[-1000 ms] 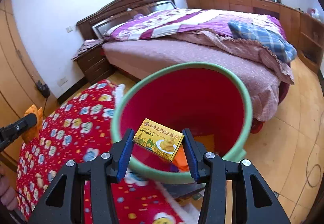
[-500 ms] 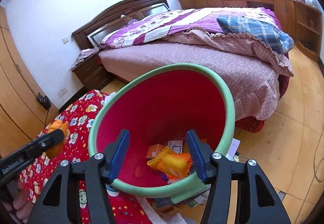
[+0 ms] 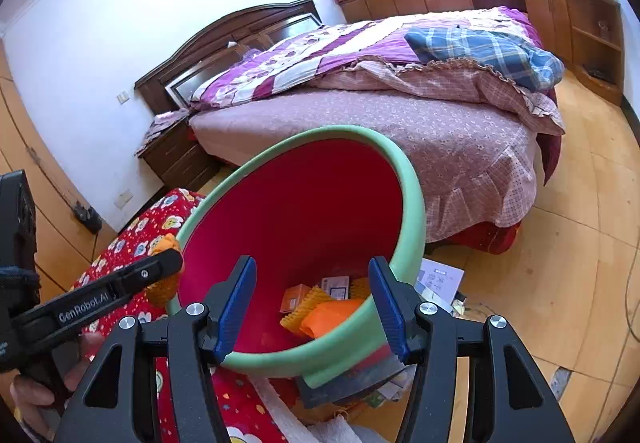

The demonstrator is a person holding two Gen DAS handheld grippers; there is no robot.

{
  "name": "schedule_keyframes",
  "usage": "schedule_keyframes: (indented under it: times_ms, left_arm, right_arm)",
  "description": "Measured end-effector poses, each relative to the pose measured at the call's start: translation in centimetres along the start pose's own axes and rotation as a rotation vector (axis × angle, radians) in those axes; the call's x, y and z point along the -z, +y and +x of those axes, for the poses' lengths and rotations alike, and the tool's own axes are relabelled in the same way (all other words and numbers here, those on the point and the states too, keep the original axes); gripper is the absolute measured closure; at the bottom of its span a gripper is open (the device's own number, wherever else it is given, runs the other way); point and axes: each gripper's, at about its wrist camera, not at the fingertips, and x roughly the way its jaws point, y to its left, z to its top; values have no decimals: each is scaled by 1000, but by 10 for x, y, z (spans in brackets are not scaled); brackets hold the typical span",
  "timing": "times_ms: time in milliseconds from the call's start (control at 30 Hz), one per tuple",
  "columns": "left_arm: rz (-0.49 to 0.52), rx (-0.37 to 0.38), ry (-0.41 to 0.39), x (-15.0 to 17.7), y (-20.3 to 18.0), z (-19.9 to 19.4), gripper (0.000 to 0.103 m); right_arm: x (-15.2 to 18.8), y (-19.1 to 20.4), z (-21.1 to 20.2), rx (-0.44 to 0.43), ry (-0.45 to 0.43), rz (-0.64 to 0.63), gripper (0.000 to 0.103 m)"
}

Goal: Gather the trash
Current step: 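Carry the orange cloth and yellow box over the red bucket and open both tools, then move both open tools back from the bucket to the bedspread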

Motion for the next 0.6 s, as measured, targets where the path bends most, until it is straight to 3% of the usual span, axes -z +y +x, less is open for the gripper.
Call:
schedule_keyframes:
  times_ms: [267,600]
  left_arm:
    - [-8,-17,-10,3,3,-12,57]
    - [-54,-71,-30,20,26,-54,57]
  right_arm:
    - [5,9,-10,1,-3,-14,43]
    - [16,43,-27,-15,-5,-85,39]
